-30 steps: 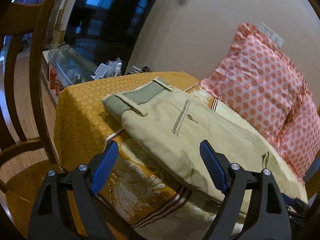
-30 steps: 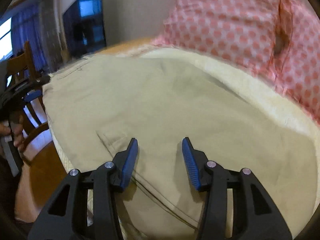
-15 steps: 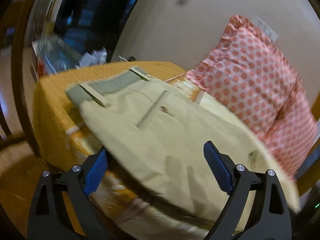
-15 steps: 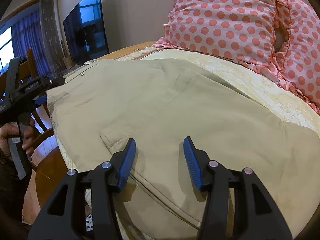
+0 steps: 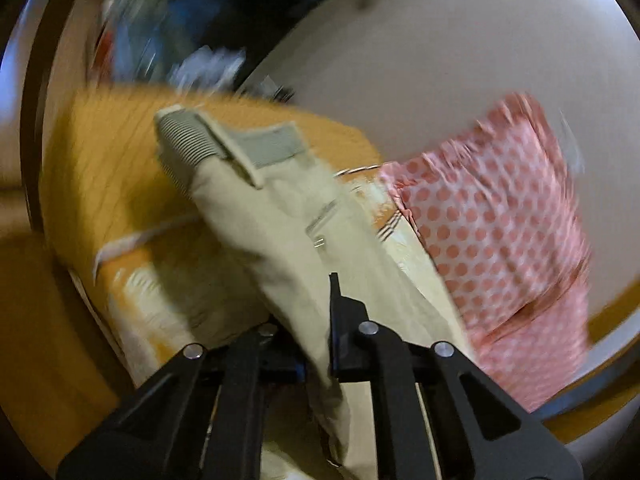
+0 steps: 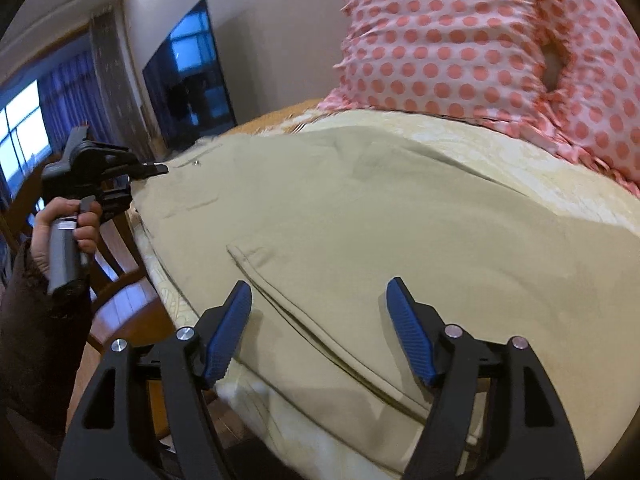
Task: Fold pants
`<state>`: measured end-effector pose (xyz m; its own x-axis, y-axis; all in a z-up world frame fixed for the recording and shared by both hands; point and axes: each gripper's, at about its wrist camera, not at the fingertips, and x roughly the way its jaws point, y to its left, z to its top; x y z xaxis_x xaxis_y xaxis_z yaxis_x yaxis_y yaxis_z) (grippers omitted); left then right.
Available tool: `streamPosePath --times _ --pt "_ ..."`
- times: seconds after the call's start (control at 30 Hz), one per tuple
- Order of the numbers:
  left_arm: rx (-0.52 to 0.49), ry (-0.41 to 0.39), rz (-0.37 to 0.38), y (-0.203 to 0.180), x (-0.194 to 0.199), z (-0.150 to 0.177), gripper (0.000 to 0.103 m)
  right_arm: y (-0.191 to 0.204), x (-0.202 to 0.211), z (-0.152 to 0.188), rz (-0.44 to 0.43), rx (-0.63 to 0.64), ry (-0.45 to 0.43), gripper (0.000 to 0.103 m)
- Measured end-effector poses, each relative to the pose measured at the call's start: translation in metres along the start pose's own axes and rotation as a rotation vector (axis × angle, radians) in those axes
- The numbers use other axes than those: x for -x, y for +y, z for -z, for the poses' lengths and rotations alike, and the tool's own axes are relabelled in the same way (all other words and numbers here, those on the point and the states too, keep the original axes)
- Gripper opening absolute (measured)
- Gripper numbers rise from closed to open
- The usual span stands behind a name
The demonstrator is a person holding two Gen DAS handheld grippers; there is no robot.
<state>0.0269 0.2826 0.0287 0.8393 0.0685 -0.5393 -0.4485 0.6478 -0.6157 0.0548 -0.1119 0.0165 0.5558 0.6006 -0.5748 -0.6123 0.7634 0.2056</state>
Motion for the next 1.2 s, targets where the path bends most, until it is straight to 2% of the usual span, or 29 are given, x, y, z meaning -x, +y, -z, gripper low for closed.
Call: streamPosePath --times 0.1,0.17,0.23,0.3,0.37,0.43,0.47,0.57,0.63,0.73,0.83,0.9,0.93,1.0,1.03,1.07,1.1,1.13,1.2 --pt "-0.235 -0.047 0.003 -0.078 0.012 0.000 0.007 -0.028 0.031 0.007 0.034 -0.081 -0.075 0.072" --pt "-0.423 -0.060 0.053 -0.143 0.020 0.020 0.007 -0.053 0.057 0.013 0.091 -0.159 -0.135 0.072" --pt "-0.613 -0.057 0.127 -0.199 0.026 0.058 0.008 -0.082 0.086 0.022 0.169 -0.247 -0.195 0.072" --pt "-0.831 0.007 0.242 -0.251 0.028 0.117 0.010 -0.108 0.111 0.032 0.244 -0.337 -0.241 0.072" --pt "-1.028 0.123 0.332 -0.281 0.023 0.184 0.010 -0.136 0.136 0.044 0.300 -0.439 -0.278 0.072" --pt "-1.189 0.249 0.381 -0.286 0.011 0.247 0.010 -0.156 0.153 0.054 0.329 -0.518 -0.296 0.072" --pt "-1.222 0.289 0.389 -0.284 0.007 0.263 0.010 -0.163 0.158 0.057 0.332 -0.537 -0.300 0.072" --pt "-1.249 0.382 0.411 -0.273 -0.002 0.291 0.010 -0.174 0.162 0.059 0.314 -0.564 -0.296 0.072" --pt "-1.261 0.346 0.398 -0.270 0.002 0.293 0.010 -0.180 0.159 0.054 0.259 -0.587 -0.295 0.072" --pt "-1.239 0.346 0.408 -0.265 0.008 0.284 0.010 -0.190 0.155 0.047 0.162 -0.638 -0.300 0.072" --pt "-1.247 0.354 0.395 -0.251 0.017 0.291 0.011 -0.203 0.136 0.042 0.089 -0.696 -0.231 0.072" --pt "-1.264 0.365 0.393 -0.245 0.019 0.298 0.020 -0.208 0.120 0.040 0.071 -0.717 -0.160 0.072" --pt "-1.241 0.386 0.423 -0.243 0.024 0.292 0.021 -0.211 0.111 0.039 0.065 -0.713 -0.127 0.071" --pt "-1.139 0.444 0.512 -0.240 0.031 0.270 0.039 -0.211 0.098 0.033 0.094 -0.674 -0.080 0.068" --pt "-1.052 0.461 0.569 -0.235 0.034 0.248 0.045 -0.211 0.095 0.031 0.083 -0.665 -0.071 0.068" --pt "-0.986 0.432 0.575 -0.231 0.034 0.225 0.061 -0.211 0.092 0.029 0.064 -0.660 -0.063 0.063" --pt "-0.935 0.391 0.555 -0.227 0.031 0.203 0.070 -0.211 0.089 0.028 0.055 -0.653 -0.052 0.060" --pt "-0.873 0.344 0.509 -0.220 0.021 0.174 0.070 -0.211 0.085 0.024 0.051 -0.634 -0.040 0.060" --pt "-0.800 0.328 0.404 -0.209 -0.006 0.137 0.070 -0.209 0.078 0.020 0.042 -0.607 -0.023 0.055"
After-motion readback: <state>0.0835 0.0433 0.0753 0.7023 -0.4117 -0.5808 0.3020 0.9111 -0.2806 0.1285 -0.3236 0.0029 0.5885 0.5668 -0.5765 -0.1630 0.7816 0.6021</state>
